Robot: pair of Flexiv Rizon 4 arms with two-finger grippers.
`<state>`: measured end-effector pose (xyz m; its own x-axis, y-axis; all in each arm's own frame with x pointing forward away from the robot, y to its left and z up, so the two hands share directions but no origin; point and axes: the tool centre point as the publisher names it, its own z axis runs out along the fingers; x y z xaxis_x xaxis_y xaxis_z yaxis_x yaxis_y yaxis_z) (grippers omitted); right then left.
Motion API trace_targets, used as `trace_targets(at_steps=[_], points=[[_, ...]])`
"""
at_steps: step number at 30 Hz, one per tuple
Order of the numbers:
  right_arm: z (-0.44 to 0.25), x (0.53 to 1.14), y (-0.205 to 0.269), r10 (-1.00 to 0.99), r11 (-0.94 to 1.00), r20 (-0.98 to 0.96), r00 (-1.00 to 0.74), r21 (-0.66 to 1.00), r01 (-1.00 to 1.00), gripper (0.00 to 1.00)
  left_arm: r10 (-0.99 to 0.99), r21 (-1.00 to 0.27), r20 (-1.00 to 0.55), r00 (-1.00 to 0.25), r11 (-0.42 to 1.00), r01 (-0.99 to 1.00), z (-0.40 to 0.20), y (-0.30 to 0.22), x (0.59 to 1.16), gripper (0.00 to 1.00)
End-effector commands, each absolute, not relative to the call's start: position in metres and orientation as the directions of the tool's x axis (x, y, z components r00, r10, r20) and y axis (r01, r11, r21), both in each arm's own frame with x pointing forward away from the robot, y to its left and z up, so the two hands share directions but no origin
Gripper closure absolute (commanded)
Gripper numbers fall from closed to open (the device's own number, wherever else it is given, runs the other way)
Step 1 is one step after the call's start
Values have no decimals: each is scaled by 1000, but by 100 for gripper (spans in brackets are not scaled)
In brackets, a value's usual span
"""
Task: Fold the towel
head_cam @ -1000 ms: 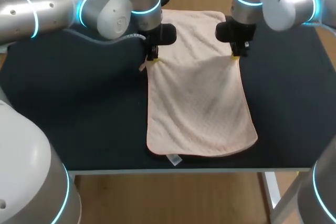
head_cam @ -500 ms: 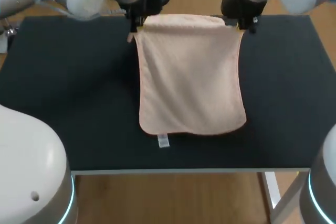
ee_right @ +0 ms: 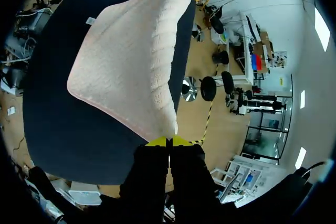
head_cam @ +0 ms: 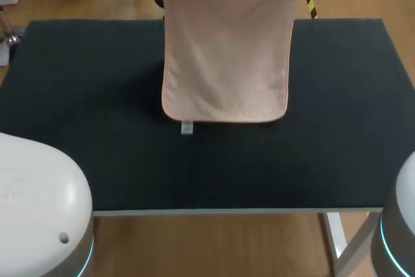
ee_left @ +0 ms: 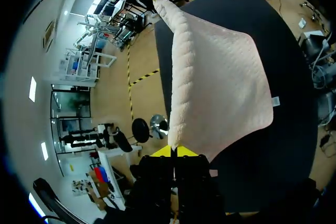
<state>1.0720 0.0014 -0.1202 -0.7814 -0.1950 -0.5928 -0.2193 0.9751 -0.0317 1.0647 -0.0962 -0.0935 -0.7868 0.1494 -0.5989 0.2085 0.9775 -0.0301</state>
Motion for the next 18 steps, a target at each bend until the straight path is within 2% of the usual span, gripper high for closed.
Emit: trace_targets(at_steps=[1,11,18], points=[[-54,1054,-3,-197,975,-620,-759,-44,-217,100,136,-19,-626,-768,982,190,-38,-86,1045,100],[8,1094,2,-248,966,-721,-647,-132,-222,100,97,21,-745,-660,992,122,23,-73,1086,100],[4,1118,3,-286,955,-737,-612,-165,-247,100,100,30,-776,-623,992,122,15,-74,1099,100]])
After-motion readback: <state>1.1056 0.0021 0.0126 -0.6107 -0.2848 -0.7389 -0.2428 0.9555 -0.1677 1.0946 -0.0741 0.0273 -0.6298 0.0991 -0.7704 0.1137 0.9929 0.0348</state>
